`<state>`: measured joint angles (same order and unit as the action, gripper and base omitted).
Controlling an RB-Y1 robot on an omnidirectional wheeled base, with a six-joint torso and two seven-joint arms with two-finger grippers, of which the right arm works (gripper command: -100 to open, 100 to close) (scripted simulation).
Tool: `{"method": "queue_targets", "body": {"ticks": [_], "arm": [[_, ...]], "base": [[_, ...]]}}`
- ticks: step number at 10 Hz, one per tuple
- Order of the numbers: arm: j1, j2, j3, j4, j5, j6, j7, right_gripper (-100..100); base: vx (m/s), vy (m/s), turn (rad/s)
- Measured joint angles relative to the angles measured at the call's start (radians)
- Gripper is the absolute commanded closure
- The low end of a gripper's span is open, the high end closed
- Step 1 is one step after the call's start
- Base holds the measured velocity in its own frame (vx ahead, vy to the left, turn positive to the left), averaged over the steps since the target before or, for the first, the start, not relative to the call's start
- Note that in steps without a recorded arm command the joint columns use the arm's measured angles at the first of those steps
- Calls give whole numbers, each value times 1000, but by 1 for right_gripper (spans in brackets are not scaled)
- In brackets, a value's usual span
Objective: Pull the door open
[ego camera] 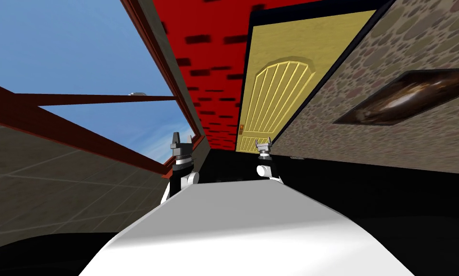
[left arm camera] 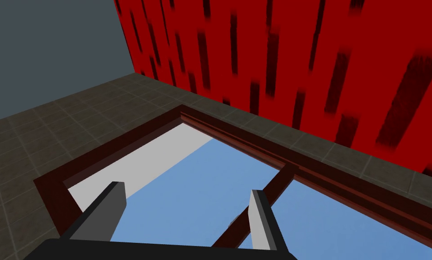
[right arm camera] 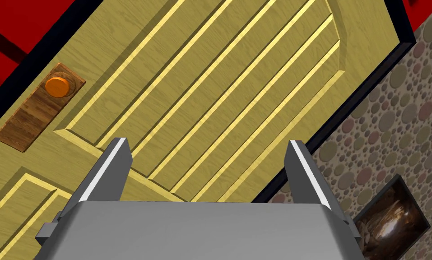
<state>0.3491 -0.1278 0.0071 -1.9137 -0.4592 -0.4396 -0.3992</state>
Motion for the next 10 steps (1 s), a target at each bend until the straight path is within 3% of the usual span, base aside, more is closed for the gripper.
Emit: {"method": "queue_targets", "body": {"ticks": [10], "arm": [[-78, -48, 25, 176, -237, -16, -105, -100]], "base": [[101, -4, 72]]}}
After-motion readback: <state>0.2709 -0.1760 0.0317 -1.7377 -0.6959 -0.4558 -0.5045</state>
